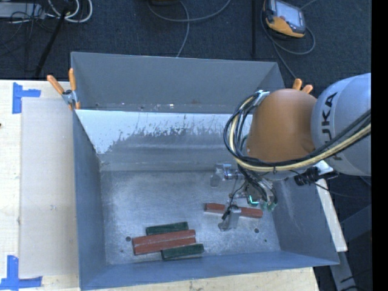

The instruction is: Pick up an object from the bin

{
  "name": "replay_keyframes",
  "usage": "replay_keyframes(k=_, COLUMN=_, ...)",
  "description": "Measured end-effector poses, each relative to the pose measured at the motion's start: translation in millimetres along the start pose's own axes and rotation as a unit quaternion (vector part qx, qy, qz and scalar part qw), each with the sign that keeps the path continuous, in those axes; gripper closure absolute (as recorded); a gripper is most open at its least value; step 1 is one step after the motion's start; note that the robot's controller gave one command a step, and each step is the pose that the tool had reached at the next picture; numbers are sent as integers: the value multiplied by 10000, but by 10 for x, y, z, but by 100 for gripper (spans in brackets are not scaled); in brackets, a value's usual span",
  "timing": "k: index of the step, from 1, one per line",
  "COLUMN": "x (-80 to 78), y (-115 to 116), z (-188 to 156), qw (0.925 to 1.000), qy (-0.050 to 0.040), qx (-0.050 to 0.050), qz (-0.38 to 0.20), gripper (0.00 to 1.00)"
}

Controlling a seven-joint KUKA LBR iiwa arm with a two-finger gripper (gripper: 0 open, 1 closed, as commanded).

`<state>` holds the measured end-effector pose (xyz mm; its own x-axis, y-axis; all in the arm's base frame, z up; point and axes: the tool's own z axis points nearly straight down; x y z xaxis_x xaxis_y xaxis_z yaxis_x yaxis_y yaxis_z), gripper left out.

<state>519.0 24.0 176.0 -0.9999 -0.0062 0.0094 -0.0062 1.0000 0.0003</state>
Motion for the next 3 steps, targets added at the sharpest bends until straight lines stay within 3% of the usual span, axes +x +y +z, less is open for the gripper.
replay_keyframes(k=1, x=-5, y=104, z=-225, qw=9982, qy=-54, qx=-6, qz=602, gripper=0)
replay_keyframes(k=2, x=-223, y=-461, z=1107, qw=10000, qy=-14, qx=9, qz=81, gripper=0)
replay_keyframes(k=3, x=-240, y=-443, z=1061, qw=10000, qy=-42, qx=0, qz=79, gripper=100)
